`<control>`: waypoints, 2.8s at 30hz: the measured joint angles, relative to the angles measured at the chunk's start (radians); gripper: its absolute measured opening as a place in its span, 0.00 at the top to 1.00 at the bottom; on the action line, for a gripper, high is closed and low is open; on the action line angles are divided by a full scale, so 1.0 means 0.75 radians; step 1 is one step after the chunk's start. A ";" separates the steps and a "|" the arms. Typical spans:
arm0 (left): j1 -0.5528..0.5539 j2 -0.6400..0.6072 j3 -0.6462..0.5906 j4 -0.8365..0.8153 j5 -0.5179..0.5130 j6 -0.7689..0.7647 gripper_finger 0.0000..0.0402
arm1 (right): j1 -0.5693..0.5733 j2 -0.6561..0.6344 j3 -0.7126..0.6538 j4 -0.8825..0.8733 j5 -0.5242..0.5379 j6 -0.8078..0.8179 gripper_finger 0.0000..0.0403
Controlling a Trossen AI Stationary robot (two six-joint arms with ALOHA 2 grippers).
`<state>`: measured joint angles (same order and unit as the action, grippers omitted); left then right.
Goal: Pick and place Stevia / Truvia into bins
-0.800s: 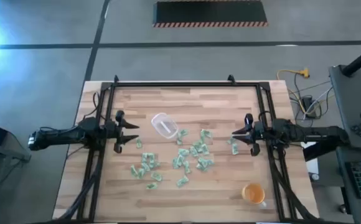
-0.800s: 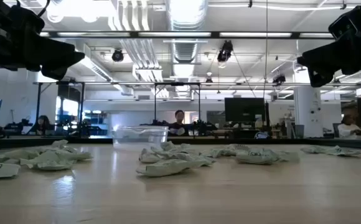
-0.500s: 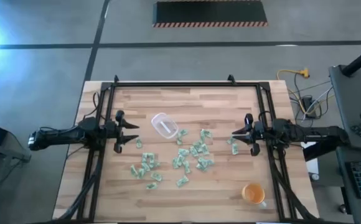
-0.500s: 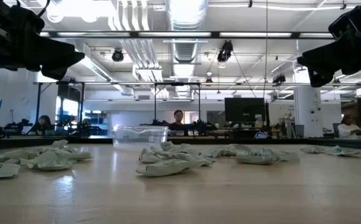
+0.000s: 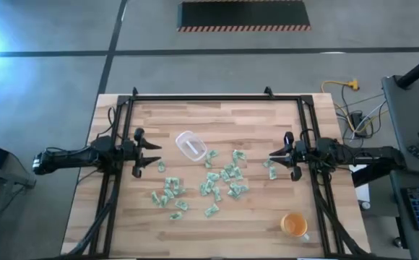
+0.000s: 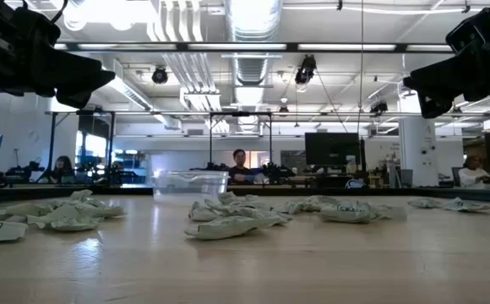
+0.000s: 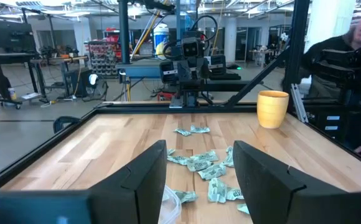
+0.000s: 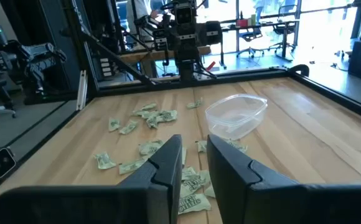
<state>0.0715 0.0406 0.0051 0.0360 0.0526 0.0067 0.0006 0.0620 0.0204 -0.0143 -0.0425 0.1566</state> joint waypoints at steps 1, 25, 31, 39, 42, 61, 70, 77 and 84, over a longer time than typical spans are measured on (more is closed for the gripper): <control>0.000 0.000 0.000 0.000 0.000 0.000 0.58 | 0.000 0.000 0.000 0.000 0.000 0.000 0.83; 0.000 0.000 0.000 0.000 0.000 0.000 0.58 | 0.000 0.001 0.000 0.000 0.000 0.000 0.83; 0.000 0.000 0.000 0.000 0.000 0.000 0.58 | -0.001 0.001 0.000 0.000 0.000 0.000 0.83; 0.000 0.000 0.000 0.000 0.000 0.000 0.58 | -0.001 0.001 0.000 0.055 0.000 -0.055 0.83; 0.000 0.000 0.000 0.000 0.000 0.000 0.58 | -0.001 -0.001 0.000 0.116 0.000 -0.153 0.83; 0.000 0.000 0.000 0.000 0.000 0.000 0.58 | -0.001 0.000 0.000 0.133 0.000 -0.148 0.83; 0.000 0.000 0.000 0.000 0.000 0.009 0.58 | -0.001 0.002 0.000 0.169 0.002 -0.223 0.83; 0.000 0.000 0.000 0.000 0.000 0.003 0.58 | -0.001 0.001 0.000 0.284 0.002 -0.100 0.83; 0.000 0.000 0.000 0.008 0.000 0.002 0.58 | -0.001 0.001 0.000 0.197 -0.013 -0.079 0.83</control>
<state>0.0715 0.0406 0.0051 0.0421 0.0525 0.0082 -0.0002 0.0628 0.0204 0.1334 -0.0525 0.0975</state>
